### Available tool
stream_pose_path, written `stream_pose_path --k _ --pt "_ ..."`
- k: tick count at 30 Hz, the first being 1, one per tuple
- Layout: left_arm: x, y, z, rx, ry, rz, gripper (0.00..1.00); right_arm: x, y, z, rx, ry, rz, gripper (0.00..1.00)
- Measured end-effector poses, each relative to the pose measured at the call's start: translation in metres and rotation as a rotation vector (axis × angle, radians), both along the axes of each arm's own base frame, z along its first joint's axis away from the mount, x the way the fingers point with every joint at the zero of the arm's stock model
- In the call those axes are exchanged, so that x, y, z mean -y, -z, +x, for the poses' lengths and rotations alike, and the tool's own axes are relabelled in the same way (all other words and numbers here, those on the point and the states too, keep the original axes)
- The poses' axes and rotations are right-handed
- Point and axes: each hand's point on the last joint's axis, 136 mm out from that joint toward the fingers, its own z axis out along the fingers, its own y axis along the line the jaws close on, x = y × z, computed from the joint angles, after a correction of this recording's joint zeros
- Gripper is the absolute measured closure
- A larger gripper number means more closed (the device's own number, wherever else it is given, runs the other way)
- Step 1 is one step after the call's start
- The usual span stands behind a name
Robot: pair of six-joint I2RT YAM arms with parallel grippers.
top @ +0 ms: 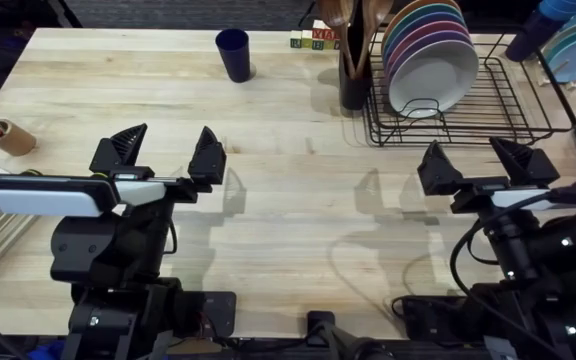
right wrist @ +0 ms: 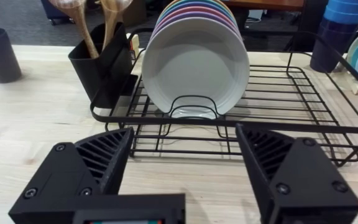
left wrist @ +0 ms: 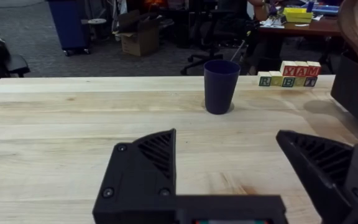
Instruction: Pick up the cup on the table and put them onto the rack.
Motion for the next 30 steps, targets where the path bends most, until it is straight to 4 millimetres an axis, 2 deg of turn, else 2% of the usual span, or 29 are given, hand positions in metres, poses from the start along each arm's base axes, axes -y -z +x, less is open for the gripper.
stream_pose_path --k 24,28,30 --pt "0.000 0.001 0.000 -0.004 0.000 0.000 0.008 0.001 0.001 0.000 -0.003 0.005 -0.001 0.005" --pt "0.000 0.011 -0.002 -0.069 0.000 0.000 0.008 0.001 0.001 -0.003 -0.036 0.004 -0.001 0.005" --pt "0.000 0.008 -0.006 -0.094 0.000 0.001 0.008 0.001 -0.001 -0.007 -0.071 0.003 -0.006 0.005"
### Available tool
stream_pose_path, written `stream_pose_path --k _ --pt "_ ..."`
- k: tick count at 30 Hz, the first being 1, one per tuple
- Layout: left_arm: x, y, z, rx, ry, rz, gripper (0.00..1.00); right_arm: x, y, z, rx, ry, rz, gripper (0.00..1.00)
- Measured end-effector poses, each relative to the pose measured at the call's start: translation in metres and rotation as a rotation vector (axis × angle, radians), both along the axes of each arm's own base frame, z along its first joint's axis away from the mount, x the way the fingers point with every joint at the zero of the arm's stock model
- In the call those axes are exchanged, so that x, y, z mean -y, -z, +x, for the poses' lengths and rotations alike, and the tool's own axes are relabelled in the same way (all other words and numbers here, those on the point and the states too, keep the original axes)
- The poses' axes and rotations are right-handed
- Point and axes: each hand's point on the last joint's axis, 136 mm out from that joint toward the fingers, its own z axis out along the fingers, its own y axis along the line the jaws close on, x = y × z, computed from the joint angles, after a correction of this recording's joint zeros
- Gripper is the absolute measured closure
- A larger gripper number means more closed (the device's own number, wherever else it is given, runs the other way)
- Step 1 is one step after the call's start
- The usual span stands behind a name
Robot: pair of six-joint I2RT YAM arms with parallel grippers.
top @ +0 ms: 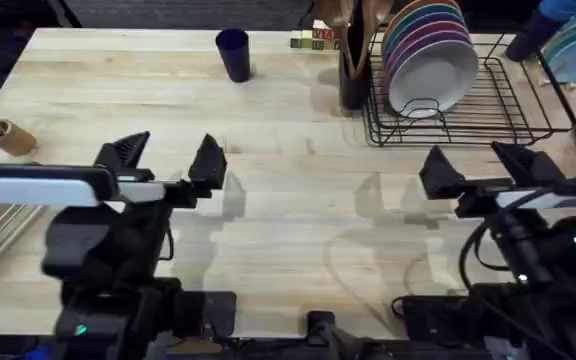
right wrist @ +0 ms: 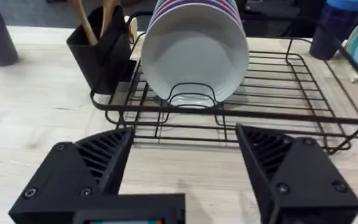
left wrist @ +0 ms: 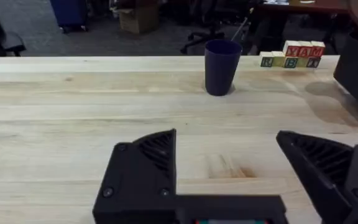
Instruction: Pick up the cup on the table and put them onto the rack.
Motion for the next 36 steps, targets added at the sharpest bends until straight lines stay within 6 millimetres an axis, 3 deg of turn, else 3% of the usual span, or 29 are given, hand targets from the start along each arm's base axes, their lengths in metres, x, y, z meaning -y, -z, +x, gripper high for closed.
stream_pose_path --k 2,6,10,20,25,30,36 --pt "0.000 -0.014 -0.003 -0.002 0.000 0.000 0.008 0.000 -0.009 -0.004 -0.016 -0.001 -0.010 0.005" --pt "0.000 -0.056 -0.010 -0.002 0.000 0.000 0.008 0.000 -0.047 -0.010 -0.027 -0.003 -0.018 0.005" --pt "0.000 -0.085 -0.005 -0.067 0.000 0.001 0.008 0.000 -0.080 -0.007 -0.068 -0.004 -0.021 0.005" --pt "0.000 -0.135 0.041 -0.306 0.000 0.003 0.008 0.000 -0.143 0.042 -0.248 -0.008 -0.021 0.005" --pt "0.000 -0.145 0.066 -0.448 0.000 0.004 0.008 -0.003 -0.157 0.069 -0.352 -0.025 -0.015 0.005" --pt "0.001 -0.146 0.092 -0.545 0.000 0.004 0.008 -0.004 -0.157 0.088 -0.435 -0.036 -0.010 0.005" --pt "0.001 -0.126 0.104 -0.622 0.000 0.005 0.008 -0.012 -0.149 0.098 -0.469 -0.076 0.008 0.005"
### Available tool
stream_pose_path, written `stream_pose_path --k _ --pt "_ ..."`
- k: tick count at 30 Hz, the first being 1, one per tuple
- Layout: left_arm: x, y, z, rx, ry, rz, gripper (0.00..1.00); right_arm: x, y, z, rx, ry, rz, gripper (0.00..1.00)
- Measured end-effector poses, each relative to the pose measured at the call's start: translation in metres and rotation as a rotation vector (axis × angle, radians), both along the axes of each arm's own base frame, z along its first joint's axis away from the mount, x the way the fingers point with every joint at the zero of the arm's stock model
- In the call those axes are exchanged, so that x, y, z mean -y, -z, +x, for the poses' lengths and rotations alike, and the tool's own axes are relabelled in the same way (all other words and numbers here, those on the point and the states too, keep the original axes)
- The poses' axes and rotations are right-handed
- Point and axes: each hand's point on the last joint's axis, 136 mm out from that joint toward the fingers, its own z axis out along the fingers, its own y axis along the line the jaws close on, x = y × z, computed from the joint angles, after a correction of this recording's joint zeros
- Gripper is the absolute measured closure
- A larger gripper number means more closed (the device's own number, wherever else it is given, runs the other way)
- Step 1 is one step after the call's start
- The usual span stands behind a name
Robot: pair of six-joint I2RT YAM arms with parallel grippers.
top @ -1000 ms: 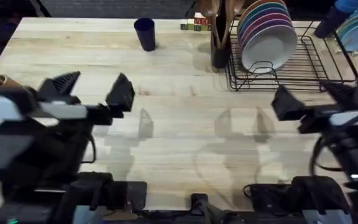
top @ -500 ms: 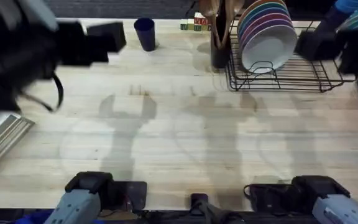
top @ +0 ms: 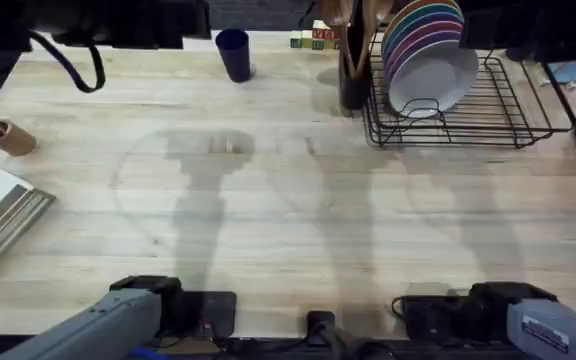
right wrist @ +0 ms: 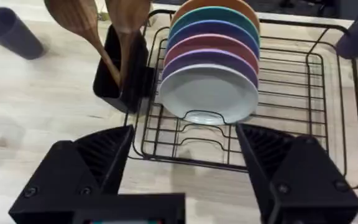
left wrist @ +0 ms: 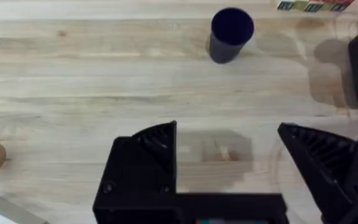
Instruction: Pick up the cup on the table and put them onto the rack.
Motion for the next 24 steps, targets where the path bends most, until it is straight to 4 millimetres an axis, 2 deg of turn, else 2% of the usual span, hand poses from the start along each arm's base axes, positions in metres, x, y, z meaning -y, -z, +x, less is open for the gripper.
stream_pose_path --k 10,21,24 --pt "0.000 0.010 0.012 -0.019 0.000 0.000 0.007 -0.003 -0.001 0.000 0.003 -0.015 0.011 0.006" --pt "0.001 0.032 0.067 0.015 0.000 -0.001 0.007 -0.004 -0.002 0.000 0.006 -0.020 0.015 0.006" --pt "0.001 0.043 0.078 0.000 0.000 -0.001 0.008 -0.004 -0.002 0.000 0.006 -0.020 0.015 0.006"
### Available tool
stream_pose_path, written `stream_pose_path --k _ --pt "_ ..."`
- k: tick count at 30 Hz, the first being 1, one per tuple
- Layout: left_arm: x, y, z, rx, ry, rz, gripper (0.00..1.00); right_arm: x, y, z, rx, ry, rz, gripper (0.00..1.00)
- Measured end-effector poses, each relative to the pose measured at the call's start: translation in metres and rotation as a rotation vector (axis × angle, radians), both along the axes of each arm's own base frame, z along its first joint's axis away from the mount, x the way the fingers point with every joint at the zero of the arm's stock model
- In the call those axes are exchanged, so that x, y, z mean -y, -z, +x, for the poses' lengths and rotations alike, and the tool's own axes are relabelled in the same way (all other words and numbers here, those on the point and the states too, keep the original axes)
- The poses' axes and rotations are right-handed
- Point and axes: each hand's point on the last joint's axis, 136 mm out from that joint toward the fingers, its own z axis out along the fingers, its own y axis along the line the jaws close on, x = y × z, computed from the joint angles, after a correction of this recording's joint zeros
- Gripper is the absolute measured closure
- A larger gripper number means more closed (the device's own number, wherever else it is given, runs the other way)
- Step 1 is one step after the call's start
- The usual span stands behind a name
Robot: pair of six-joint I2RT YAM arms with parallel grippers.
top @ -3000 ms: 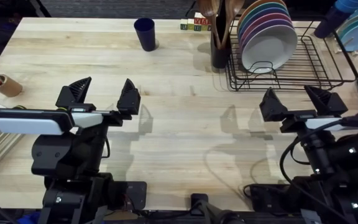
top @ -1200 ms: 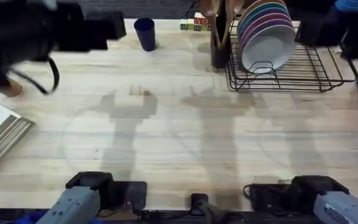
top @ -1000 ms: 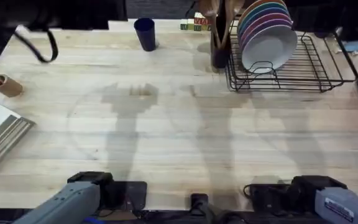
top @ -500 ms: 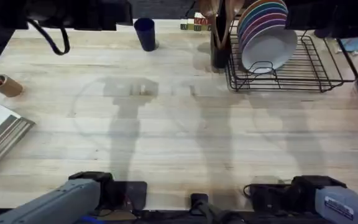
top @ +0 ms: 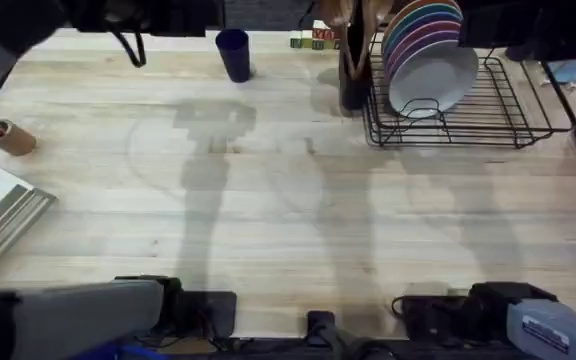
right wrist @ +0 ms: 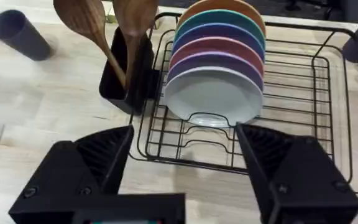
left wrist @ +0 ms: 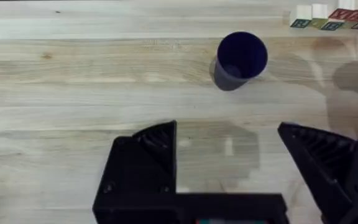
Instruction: Pick up the cup on the table and put them onto the rack.
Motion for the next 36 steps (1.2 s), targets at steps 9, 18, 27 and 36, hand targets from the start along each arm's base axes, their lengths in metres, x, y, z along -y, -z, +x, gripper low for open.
stream_pose_path --k 9,18,27,36 --pt "0.000 0.021 0.052 -0.049 0.000 0.000 0.007 0.000 0.000 0.000 0.000 0.000 0.000 0.006" --pt "-0.007 0.031 0.095 -0.045 -0.014 -0.007 0.007 0.000 0.000 0.000 0.000 0.000 0.000 0.005" --pt "-0.016 0.062 0.110 -0.078 -0.025 -0.047 0.007 0.000 0.000 0.000 0.000 0.000 0.000 0.005" --pt "-0.010 0.079 0.117 -0.095 -0.017 -0.089 0.008 0.000 0.000 0.000 0.000 0.000 0.000 0.005"
